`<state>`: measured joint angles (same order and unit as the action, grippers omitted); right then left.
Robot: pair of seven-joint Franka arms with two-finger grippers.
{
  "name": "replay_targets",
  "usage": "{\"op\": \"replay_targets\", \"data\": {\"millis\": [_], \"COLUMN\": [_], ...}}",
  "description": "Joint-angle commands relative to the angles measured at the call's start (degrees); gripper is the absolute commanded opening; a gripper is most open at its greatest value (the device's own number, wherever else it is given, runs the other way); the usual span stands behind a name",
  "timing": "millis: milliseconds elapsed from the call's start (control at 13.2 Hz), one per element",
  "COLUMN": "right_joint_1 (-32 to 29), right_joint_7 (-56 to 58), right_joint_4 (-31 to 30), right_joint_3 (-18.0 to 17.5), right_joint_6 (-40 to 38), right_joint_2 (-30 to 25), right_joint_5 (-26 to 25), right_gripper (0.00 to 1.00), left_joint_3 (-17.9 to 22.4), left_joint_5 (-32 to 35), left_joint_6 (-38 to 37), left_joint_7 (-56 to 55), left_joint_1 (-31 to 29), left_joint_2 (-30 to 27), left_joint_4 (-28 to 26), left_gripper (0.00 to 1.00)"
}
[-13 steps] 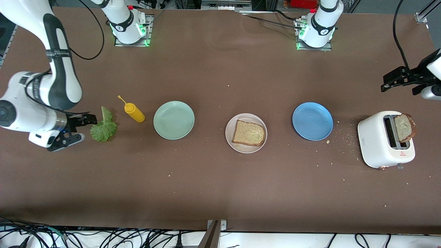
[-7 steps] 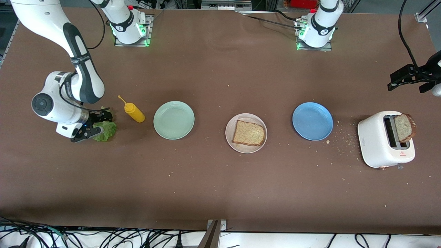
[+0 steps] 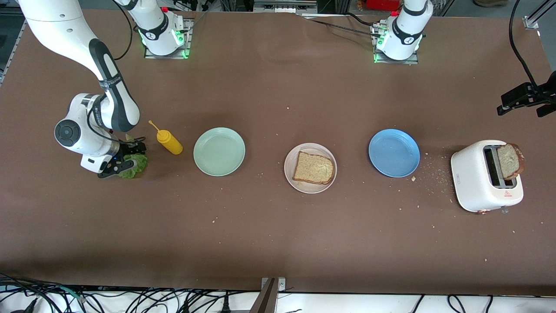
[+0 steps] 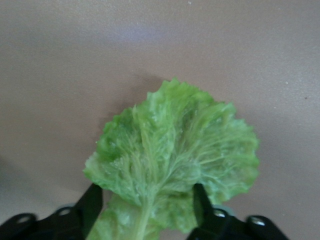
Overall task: Make sandwich in beige plate with both arms
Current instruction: 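Grasp the lettuce leaf with the right gripper and lift it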
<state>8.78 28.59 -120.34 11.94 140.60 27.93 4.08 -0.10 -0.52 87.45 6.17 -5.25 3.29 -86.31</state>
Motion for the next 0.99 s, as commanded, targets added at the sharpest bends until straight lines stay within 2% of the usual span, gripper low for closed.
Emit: {"op": "replay_targets", "data": {"millis": [0, 76, 152, 532, 608, 760, 912], "right_joint_1": [0.1, 0.1, 0.2, 0.2, 0.2, 0.3, 1.1], "right_joint_7": [-0.6, -0.4, -0.2, 2.3, 3.1, 6.2, 6.8], "right_joint_4": [-0.2, 0.1, 0.3, 4.5, 7.5, 17.3, 25.5], "right_joint_3": [-0.2, -0.2, -0.2, -0.2, -0.2, -0.3, -2.1], "right_joint_6": [0.6, 0.4, 0.3, -1.5, -4.5, -15.9, -24.9], "right_joint_2": [0.1, 0.1, -0.1, -2.1, -2.4, -2.4, -2.4], "right_joint_5": [-0.2, -0.2, -0.2, -0.5, -0.6, -0.7, -0.3], "right_gripper": [0.17, 0.05, 0.00, 0.00, 0.00, 0.00, 0.00], "left_joint_3": [-0.7, -0.7, -1.0, -1.7, -1.8, -2.1, -3.1], "left_joint_5": [-0.2, -0.2, -0.2, -0.2, -0.2, -0.2, -0.3], "left_joint_6": [-0.1, -0.1, -0.1, -0.4, -0.4, -0.4, -0.4], "left_joint_7": [1.3, 1.2, 1.2, 1.2, 1.1, 0.6, 0.6], "left_joint_1": [-0.1, 0.0, 0.0, 0.5, 0.5, 0.6, 0.6], "left_joint_2": [-0.1, -0.1, -0.1, -0.5, -0.5, -0.5, -0.5], "left_joint_4": [0.4, 0.4, 0.4, 0.2, 0.2, 0.1, 0.2], "left_gripper": [1.00, 1.00, 1.00, 1.00, 1.00, 1.00, 1.00]}}
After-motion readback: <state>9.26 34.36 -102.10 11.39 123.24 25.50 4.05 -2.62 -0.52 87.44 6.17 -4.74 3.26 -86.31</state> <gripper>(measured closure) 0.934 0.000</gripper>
